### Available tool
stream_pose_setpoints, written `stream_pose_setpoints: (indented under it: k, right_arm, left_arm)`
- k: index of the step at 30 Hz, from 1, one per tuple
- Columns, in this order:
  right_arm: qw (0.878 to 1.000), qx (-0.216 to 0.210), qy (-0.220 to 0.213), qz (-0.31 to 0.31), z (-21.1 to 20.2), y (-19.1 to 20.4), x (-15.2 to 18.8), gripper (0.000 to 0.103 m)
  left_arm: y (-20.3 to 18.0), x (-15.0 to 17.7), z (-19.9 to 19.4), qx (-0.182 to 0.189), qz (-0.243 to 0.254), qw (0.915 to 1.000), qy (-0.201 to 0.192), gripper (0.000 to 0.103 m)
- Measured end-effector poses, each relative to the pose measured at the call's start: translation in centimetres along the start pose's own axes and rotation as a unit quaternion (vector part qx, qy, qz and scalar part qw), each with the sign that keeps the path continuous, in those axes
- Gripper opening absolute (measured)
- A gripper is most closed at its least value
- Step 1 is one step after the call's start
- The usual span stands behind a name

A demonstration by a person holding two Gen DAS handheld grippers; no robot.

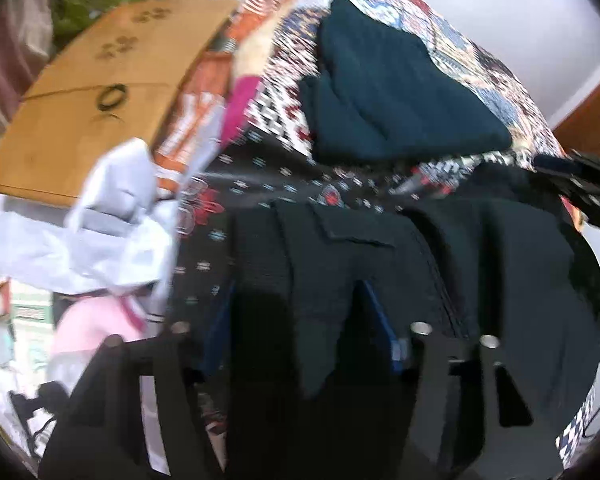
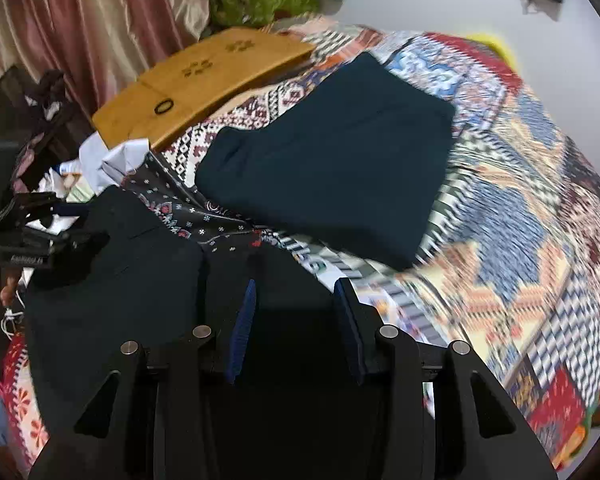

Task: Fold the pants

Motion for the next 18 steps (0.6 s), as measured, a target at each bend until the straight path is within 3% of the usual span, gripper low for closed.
stream_pose_setpoints:
  k: [2,5,7,9,12,14,18]
  right_arm:
    - [1.0,-0.011,0.016,0.01,1.5,-0.3,-0.8,0.037]
    - [0.998,-0.033,0.046,0.032,3.4,-0.8,-1.1,0.036]
    - [0.998,-0.026,0.05,0.023,3.9,-0.5,-1.1,0.019]
    - [0.998,-0.023,0.053,0.008,4.3,0.1,-1.0,0.009]
    - [1.0,0.02,0.009,-0.016,3.3,0.9,-0.8,0.005]
    - [0.999,0.036,-0.014,-0.014,2.7,0.8,-0.9,0.005]
    - [0.999,0.046,0.006,-0.007,3.3,0.7,-0.9,0.006]
  left_arm:
    - [-0.2,0.1,-0.1,0.001,0.005,0.9999,-0.01,0.055]
    - [-0.3,0.4,-0.6,0.01,0.007,0.9997,-0.019,0.036]
    - [-0.2,0.7,-1.2,0.004,0.011,0.9994,-0.032,0.029]
    - [-0.1,0.9,-1.8,-0.024,0.016,0.9984,-0.05,0.024]
    - [0.4,1.2,-2.5,-0.074,0.026,0.9942,-0.074,0.02]
    - [1.1,1.1,-2.4,-0.077,0.019,0.9941,-0.073,0.02]
    - [1.7,1.0,-1.9,-0.07,0.027,0.9958,-0.053,0.023]
Point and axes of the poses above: each gripper's, at about its wrist camera, not at the fingertips, and z roughly the way its jaws point, y to its left, x to its underside, the point moved 3 cm from there along z, roughly the way its jaws point, and after that the axes turned 12 degrees about -x, right-handed, at the moved point
